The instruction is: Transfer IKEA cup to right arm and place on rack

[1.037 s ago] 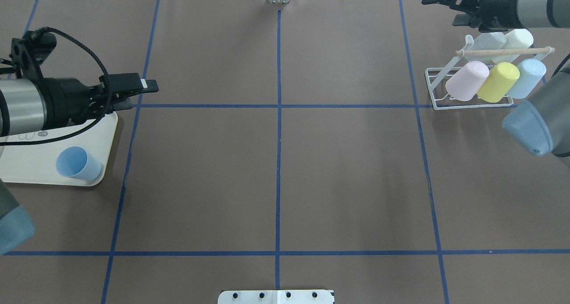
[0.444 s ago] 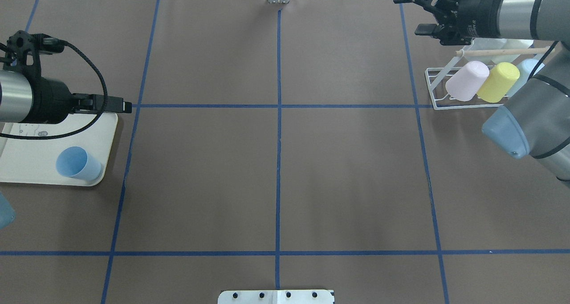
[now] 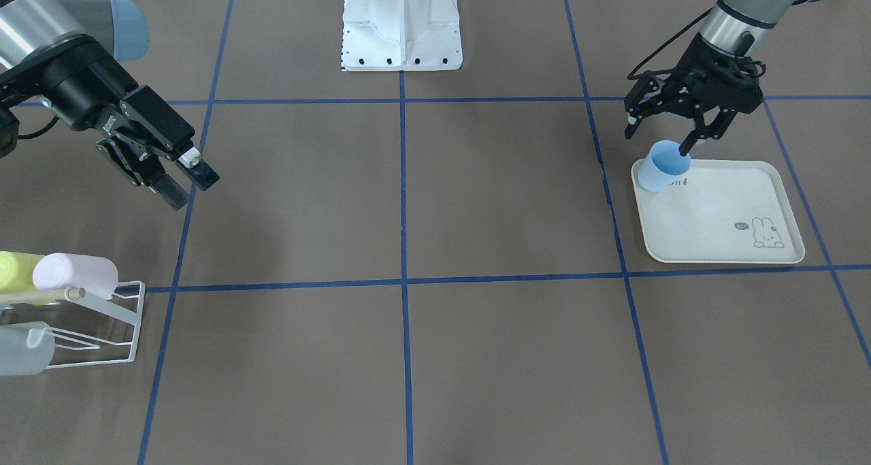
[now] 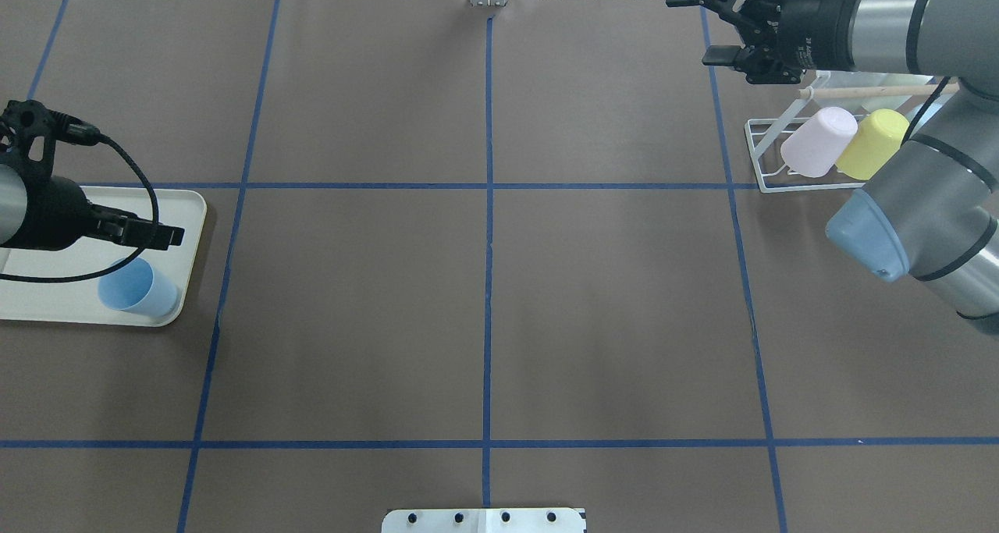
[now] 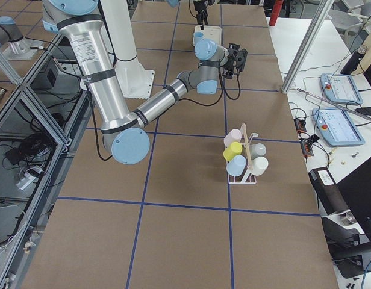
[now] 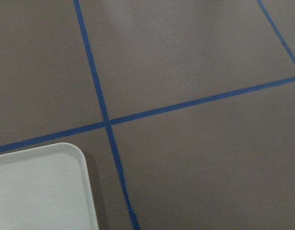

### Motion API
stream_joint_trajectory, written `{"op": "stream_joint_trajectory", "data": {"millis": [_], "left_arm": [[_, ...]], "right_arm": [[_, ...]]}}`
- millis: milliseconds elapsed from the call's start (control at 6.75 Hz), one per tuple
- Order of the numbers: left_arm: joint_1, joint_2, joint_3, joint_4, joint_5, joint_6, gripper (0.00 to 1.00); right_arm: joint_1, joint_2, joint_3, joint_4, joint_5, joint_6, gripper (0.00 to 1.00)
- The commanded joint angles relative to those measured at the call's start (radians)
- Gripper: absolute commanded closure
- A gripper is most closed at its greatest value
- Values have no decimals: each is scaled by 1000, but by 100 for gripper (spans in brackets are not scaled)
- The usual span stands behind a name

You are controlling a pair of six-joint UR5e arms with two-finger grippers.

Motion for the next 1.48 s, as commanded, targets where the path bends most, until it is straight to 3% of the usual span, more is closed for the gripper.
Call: {"op": "stream_joint_trajectory", "data": {"millis": [0, 444, 741, 1333], "left_arm": [[-1, 34, 58, -4, 4, 89, 0], [-3, 34, 127, -6, 7, 172, 3], [-3, 37, 147, -6, 10, 220, 12], [-1, 37, 153, -4, 10, 220, 14]], "right_arm": [[-44, 10, 0, 1, -61, 3, 0], [-52, 24, 0, -1, -71, 5, 0], [-53, 26, 0, 1, -69, 11, 0], [-58, 24, 1, 3, -69, 12, 0]]}}
